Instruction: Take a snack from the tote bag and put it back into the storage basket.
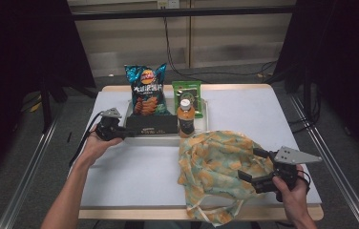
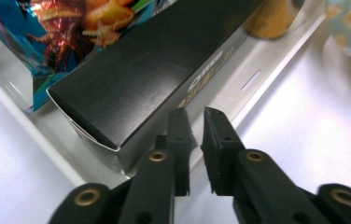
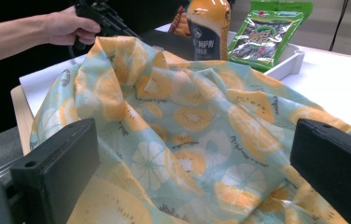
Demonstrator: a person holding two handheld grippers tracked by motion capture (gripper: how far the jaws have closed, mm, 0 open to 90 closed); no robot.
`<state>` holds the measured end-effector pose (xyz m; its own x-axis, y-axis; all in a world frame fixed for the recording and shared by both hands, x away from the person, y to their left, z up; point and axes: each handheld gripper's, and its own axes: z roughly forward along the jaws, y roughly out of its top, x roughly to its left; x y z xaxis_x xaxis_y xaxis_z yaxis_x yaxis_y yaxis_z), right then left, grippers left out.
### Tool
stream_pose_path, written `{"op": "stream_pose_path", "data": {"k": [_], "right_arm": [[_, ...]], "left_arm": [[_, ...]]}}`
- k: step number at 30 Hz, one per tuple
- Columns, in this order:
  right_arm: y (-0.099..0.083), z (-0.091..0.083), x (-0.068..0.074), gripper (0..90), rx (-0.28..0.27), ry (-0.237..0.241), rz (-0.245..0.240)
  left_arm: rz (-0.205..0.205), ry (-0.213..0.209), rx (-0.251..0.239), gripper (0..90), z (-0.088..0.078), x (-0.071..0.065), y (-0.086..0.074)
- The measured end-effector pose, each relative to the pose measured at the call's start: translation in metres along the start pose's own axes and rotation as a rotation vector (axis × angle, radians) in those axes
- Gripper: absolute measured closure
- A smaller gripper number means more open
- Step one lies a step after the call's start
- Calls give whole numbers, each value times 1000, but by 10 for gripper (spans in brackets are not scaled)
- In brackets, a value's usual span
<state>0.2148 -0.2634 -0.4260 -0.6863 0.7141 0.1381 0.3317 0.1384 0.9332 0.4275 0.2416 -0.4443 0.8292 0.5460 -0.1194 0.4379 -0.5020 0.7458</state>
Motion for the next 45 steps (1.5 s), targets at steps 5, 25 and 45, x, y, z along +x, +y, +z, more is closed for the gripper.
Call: {"op": "stream_pose_path", "data": {"k": [5,25,45], "right_arm": [[0,-1,-1,9,-5,-10,4],[2,-9,-2,9,-38,-52,0],[0,-16,-6,10,-52,-87,13]], "left_arm": [[-19,39,-48,641,-11,-7,-2],[-77,144,-192,103,-66,-55,-23],[-90,153,-263,28,-102,-122,-57]]}}
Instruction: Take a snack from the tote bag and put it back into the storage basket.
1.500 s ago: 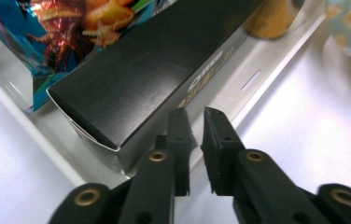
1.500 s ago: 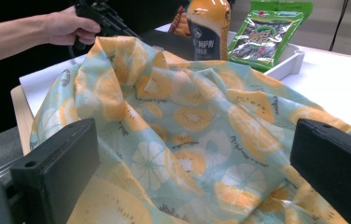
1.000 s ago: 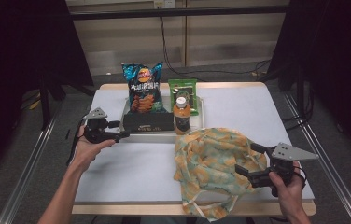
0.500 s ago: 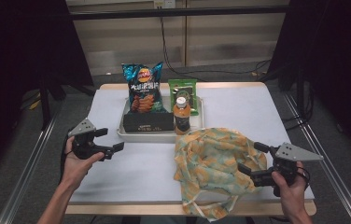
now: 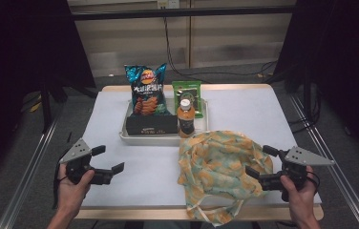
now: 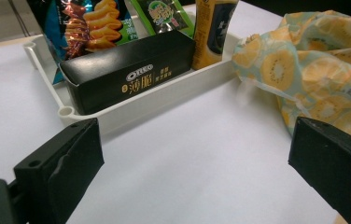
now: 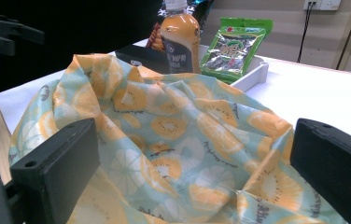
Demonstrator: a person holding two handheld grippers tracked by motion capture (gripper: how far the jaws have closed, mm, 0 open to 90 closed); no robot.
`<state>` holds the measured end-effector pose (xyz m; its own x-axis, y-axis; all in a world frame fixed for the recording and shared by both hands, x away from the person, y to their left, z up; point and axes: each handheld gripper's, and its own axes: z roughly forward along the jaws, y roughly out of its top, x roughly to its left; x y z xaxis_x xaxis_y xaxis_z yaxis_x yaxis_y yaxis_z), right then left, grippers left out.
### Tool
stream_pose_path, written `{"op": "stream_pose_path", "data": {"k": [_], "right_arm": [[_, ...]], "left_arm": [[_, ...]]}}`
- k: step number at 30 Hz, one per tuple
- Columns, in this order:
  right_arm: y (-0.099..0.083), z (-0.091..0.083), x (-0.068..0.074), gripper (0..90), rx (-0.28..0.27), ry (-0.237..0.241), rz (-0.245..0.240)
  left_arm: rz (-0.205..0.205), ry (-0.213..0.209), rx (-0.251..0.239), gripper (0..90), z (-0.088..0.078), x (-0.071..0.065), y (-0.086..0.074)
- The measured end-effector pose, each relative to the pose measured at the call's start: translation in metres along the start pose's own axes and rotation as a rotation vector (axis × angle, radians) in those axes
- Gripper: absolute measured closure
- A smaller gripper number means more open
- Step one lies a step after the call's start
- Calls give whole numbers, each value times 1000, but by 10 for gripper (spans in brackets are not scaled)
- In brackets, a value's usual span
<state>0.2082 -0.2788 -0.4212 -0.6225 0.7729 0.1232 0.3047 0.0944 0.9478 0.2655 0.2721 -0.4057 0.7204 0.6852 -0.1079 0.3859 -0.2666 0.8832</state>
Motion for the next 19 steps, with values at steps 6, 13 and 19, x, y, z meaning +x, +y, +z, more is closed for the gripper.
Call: {"op": "stream_pose_path", "data": {"k": [6,13,19], "right_arm": [[0,-1,0,11,-2,-8,-1],[-1,-3,0,15,-6,-23,-6],[-1,-6,-2,17,-14,-39,-4]], "left_arm": [[-18,3,-23,36,-8,-21,-11],[-33,-56,-52,33,-7,-27,-24],[-15,-23,-49,28,-4,-23,-35]]}}
